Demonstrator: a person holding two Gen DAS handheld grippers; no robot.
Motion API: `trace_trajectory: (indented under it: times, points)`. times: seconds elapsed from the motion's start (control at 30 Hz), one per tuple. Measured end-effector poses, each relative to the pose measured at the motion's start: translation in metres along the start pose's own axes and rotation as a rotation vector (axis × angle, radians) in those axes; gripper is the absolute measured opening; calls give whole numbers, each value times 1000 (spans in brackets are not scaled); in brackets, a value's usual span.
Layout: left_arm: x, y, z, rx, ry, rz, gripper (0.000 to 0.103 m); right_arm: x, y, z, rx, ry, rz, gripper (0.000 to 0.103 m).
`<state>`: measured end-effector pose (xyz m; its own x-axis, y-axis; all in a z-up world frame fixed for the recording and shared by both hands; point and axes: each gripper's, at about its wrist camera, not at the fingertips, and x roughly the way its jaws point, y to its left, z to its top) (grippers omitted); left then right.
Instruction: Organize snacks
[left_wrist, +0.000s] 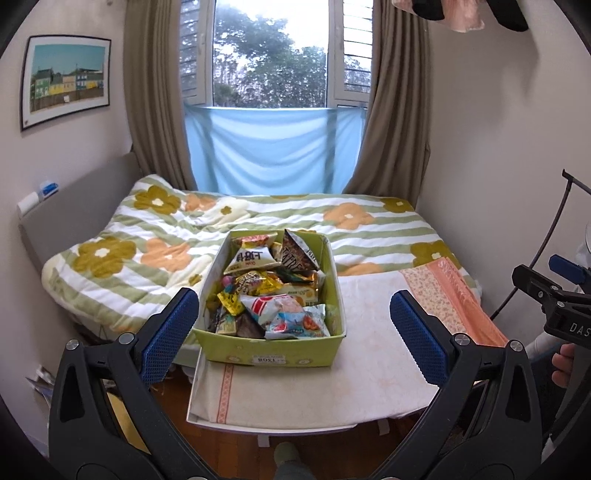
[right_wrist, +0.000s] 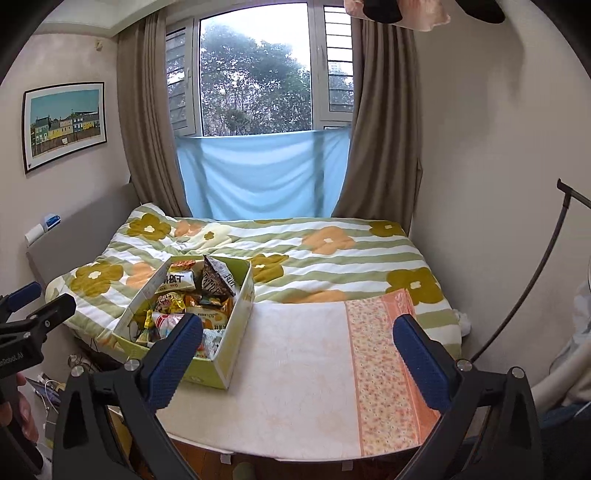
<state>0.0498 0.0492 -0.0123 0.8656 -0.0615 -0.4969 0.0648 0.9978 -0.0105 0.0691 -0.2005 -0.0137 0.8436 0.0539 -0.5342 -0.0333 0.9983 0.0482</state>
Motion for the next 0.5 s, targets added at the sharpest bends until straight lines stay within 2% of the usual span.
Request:
trace_trajectory:
  times: [0.5]
  points:
    - [-10,-7,-3,19,-12,-5,103,-13,-3,-11,31,-7,-9,103]
